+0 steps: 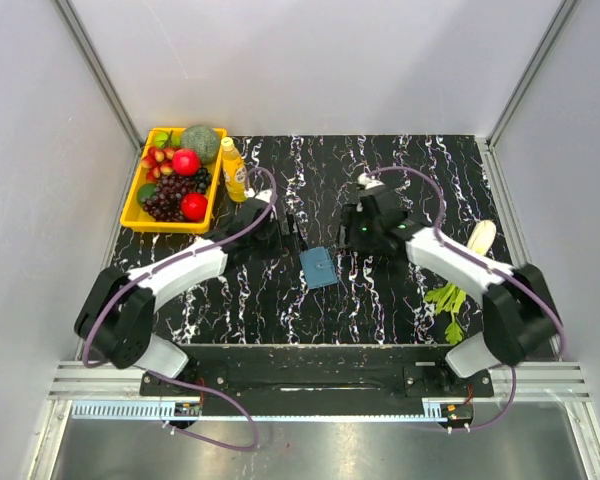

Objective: Put the credit cards into the card holder
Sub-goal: Reset both arms

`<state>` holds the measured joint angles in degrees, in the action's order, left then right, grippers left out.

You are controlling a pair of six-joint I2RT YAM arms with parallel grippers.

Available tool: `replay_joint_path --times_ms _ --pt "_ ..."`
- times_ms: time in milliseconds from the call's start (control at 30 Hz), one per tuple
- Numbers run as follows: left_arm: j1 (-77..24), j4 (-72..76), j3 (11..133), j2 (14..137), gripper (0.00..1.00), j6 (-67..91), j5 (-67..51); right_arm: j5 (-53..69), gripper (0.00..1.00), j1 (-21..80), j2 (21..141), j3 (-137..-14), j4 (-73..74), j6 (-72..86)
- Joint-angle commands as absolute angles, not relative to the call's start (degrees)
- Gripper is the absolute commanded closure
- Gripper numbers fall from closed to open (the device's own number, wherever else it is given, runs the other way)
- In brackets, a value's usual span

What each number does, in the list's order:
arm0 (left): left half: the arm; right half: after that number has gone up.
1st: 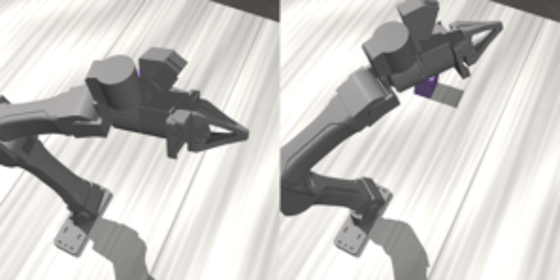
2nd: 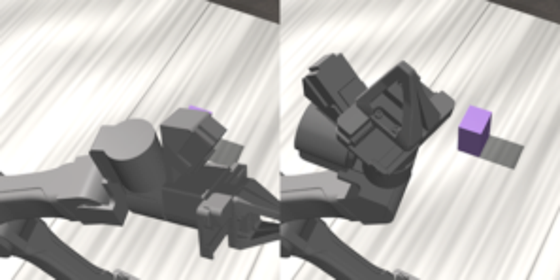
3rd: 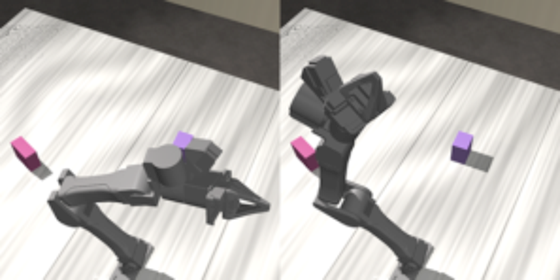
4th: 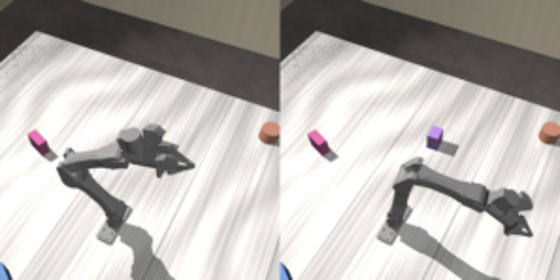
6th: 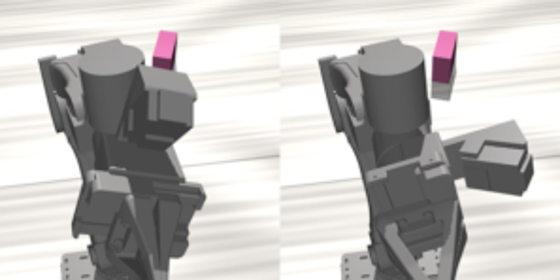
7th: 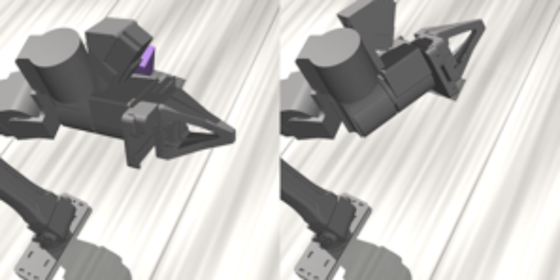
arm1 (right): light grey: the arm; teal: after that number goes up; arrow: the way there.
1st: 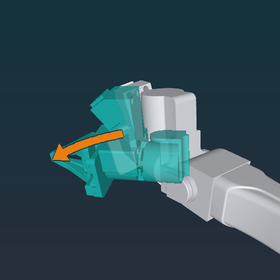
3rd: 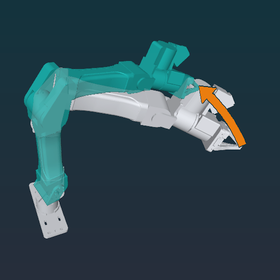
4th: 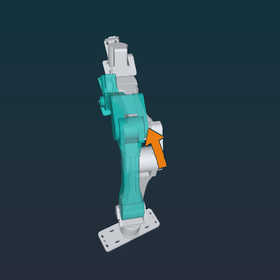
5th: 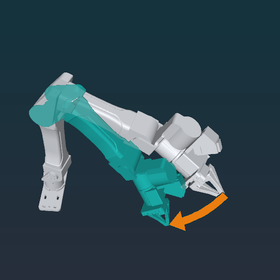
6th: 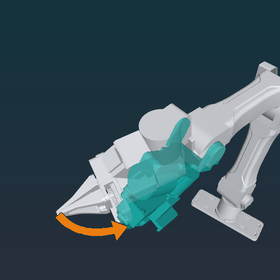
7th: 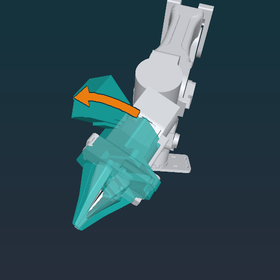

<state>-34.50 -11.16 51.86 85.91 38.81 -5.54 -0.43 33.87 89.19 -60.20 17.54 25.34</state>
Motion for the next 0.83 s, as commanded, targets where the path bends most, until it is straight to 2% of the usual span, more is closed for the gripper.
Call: replay_joint_path --times_ms 0,100,167,367,800 --pt "-33.58 -11.86 50.45 78.15 0.01 37.88 2.89 -0.7 0.24 29.19 78.16 -54.59 11.87 25.31" --pt "-33.4 -12.57 49.93 74.02 0.01 36.83 7.28 -1.05 0.07 25.41 73.32 -52.13 11.78 24.7" --pt "-33.31 -13.36 49.49 71.56 0.01 36.91 11.32 -1.58 0.01 23.22 71.11 -50.81 11.69 24.52" --pt "-33.05 -14.15 47.29 65.49 0.01 36.39 18.1 -3.16 0.0 15.48 65.14 -47.55 12.39 25.14" --pt "-32.7 -15.3 44.74 59.77 0.01 35.69 25.31 -13.43 0.01 13.01 60.11 -46.23 13.36 22.41"
